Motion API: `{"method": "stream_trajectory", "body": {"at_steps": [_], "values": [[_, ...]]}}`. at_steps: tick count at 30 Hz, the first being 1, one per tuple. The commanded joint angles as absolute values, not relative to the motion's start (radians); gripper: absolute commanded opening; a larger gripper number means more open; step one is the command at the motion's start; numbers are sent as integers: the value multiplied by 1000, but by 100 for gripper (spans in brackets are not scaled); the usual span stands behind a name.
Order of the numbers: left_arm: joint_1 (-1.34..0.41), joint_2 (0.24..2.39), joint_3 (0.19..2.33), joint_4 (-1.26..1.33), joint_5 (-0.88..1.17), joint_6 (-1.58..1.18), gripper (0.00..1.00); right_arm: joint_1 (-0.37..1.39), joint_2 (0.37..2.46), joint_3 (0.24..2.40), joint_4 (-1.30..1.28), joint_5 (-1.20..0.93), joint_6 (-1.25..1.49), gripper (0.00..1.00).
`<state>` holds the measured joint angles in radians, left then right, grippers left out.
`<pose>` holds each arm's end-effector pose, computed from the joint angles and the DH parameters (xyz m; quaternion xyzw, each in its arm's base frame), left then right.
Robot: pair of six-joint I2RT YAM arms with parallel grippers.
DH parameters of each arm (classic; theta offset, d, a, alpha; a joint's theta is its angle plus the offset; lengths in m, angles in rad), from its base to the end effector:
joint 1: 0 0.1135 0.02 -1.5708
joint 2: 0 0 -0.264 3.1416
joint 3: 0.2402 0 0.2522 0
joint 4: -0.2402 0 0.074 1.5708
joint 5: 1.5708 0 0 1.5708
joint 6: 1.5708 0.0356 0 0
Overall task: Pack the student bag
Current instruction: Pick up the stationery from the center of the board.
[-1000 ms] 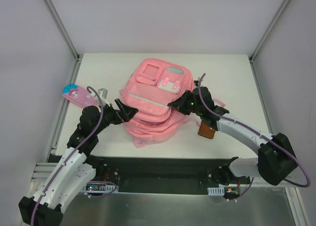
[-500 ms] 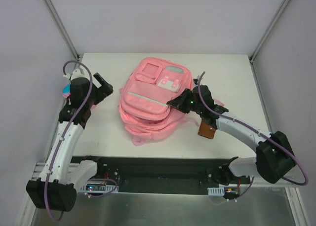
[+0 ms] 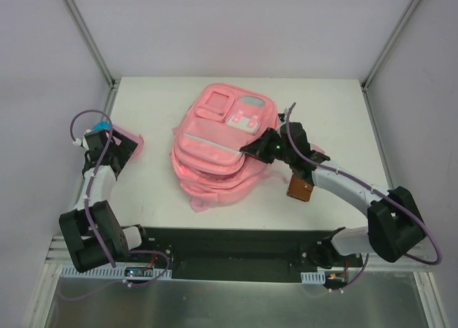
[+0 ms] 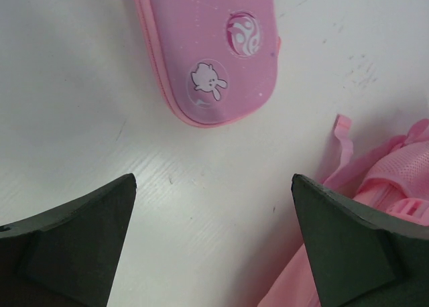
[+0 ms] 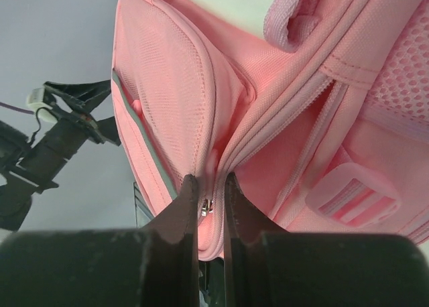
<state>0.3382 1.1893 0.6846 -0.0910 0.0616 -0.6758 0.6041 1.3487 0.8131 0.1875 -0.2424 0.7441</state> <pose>0.2420 0.0828 0.2311 -0.4162 0.7790 -0.1055 0.4570 0.2463 0.1804 0.2606 -0.0124 0.8157 0.4330 0.3833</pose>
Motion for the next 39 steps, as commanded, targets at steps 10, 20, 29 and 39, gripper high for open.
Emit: {"method": "stream_trajectory", "body": {"at_steps": [10, 20, 29, 39], "values": [[520, 1459, 614, 429, 304, -750, 99, 597, 1332, 851, 471, -362, 811, 1], [545, 1658, 675, 512, 341, -772, 98, 584, 1302, 845, 469, -364, 821, 1], [546, 1743, 673, 526, 337, -778, 58, 565, 1304, 842, 466, -374, 818, 1], [546, 1767, 699, 492, 334, -764, 5, 555, 1282, 833, 453, -365, 807, 1]]}}
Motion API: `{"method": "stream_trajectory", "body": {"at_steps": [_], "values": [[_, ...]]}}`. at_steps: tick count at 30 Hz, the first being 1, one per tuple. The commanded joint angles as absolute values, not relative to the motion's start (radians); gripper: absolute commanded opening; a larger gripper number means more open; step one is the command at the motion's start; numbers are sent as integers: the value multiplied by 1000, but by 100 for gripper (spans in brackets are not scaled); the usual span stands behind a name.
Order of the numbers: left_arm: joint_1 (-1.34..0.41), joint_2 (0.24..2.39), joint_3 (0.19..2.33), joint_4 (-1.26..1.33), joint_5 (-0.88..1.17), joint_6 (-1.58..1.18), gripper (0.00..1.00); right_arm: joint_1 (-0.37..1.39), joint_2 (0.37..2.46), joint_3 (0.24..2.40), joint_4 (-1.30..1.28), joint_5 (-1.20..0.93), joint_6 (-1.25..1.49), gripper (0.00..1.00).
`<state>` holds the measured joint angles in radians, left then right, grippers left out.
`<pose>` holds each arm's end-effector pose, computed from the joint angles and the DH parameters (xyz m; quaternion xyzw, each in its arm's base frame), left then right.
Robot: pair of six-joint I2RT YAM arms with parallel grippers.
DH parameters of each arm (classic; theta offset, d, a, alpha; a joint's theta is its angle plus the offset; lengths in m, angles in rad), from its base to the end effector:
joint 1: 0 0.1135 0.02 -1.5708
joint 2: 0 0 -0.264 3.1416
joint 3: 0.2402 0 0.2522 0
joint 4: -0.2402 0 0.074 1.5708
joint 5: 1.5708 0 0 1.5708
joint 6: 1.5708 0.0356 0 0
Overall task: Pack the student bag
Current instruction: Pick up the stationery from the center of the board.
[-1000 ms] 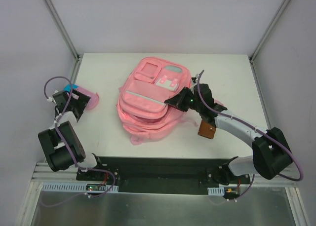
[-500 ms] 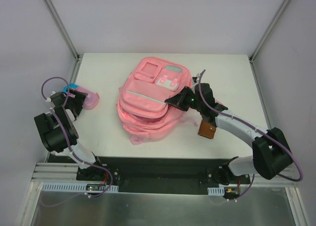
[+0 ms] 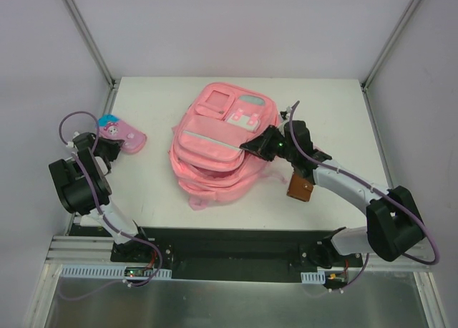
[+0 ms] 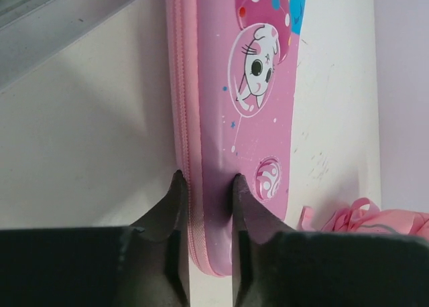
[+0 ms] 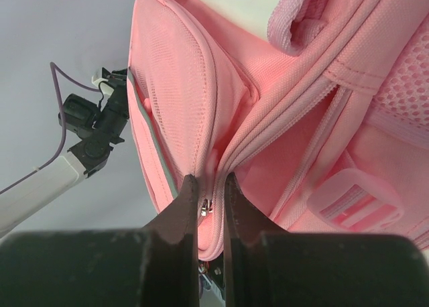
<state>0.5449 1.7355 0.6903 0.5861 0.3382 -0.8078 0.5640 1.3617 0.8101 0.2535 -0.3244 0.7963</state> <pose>0.2922 0.1633 0.1445 -0.4549 0.7086 -0.2099 0.4969 0.2545 0.1744 0.2628 -0.0033 0.7995 0.4698 0.3743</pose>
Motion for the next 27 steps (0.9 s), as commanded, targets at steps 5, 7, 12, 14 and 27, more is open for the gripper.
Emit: {"method": "stream_trajectory", "body": {"at_steps": [5, 7, 12, 14, 27], "values": [[545, 1723, 696, 486, 350, -756, 0, 551, 1279, 844, 440, -368, 798, 1], [546, 1686, 699, 480, 365, -753, 0, 549, 1279, 844, 436, -368, 795, 1], [545, 1568, 713, 397, 383, -733, 0, 542, 1276, 853, 428, -368, 788, 1], [545, 1533, 709, 361, 396, -730, 0, 538, 1276, 854, 425, -362, 787, 1], [537, 1053, 563, 125, 684, -746, 0, 506, 1296, 883, 423, -365, 808, 1]]}}
